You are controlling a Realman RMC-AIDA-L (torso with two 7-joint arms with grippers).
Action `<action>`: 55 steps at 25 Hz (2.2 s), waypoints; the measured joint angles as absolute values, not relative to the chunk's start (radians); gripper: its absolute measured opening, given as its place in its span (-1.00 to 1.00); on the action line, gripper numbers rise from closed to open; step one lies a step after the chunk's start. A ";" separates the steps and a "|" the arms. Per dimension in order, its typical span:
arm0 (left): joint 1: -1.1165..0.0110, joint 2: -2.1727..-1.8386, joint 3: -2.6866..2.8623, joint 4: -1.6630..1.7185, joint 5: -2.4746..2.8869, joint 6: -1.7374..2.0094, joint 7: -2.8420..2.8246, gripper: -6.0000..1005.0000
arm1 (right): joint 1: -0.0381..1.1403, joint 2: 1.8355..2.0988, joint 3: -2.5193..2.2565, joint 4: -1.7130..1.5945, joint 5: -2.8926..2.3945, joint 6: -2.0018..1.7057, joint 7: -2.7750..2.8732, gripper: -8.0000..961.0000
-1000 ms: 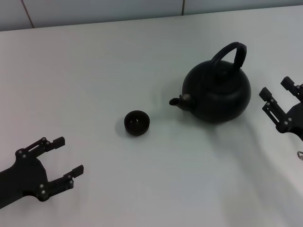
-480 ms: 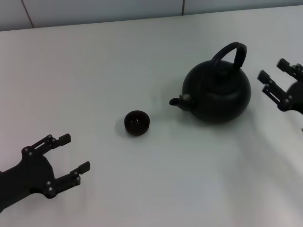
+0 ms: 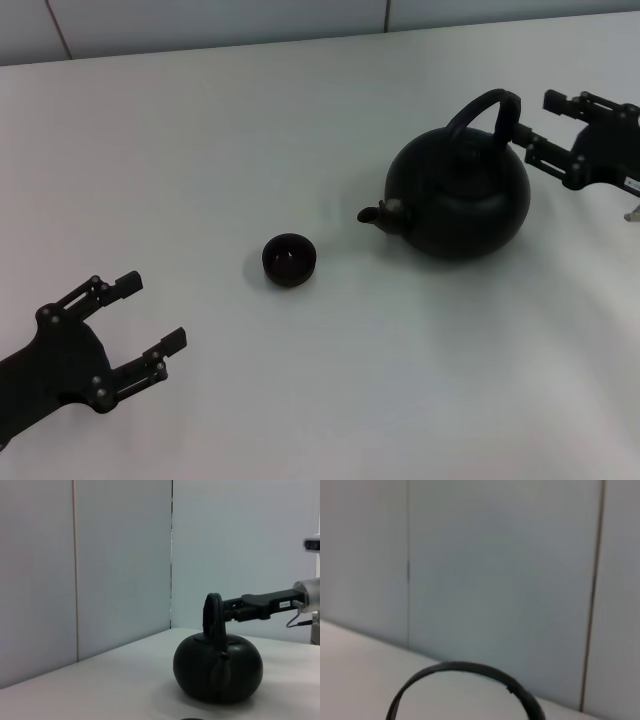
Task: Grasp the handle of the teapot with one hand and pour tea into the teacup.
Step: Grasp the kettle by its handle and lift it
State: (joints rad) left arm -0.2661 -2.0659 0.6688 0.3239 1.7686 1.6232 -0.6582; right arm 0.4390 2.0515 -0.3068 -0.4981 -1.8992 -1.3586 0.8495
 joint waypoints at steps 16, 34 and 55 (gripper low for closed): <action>-0.266 -2.067 0.667 0.311 1.768 1.616 -0.658 0.59 | 0.492 2.027 -0.392 -0.508 -1.934 -1.294 0.890 0.23; -0.268 -2.066 0.655 0.311 1.765 1.636 -0.658 0.59 | 0.523 2.044 -0.409 -0.504 -1.968 -1.251 0.891 -0.05; -0.268 -2.066 0.655 0.312 1.756 1.641 -0.660 0.59 | 0.505 2.061 -0.391 -0.536 -1.898 -1.253 0.939 -0.82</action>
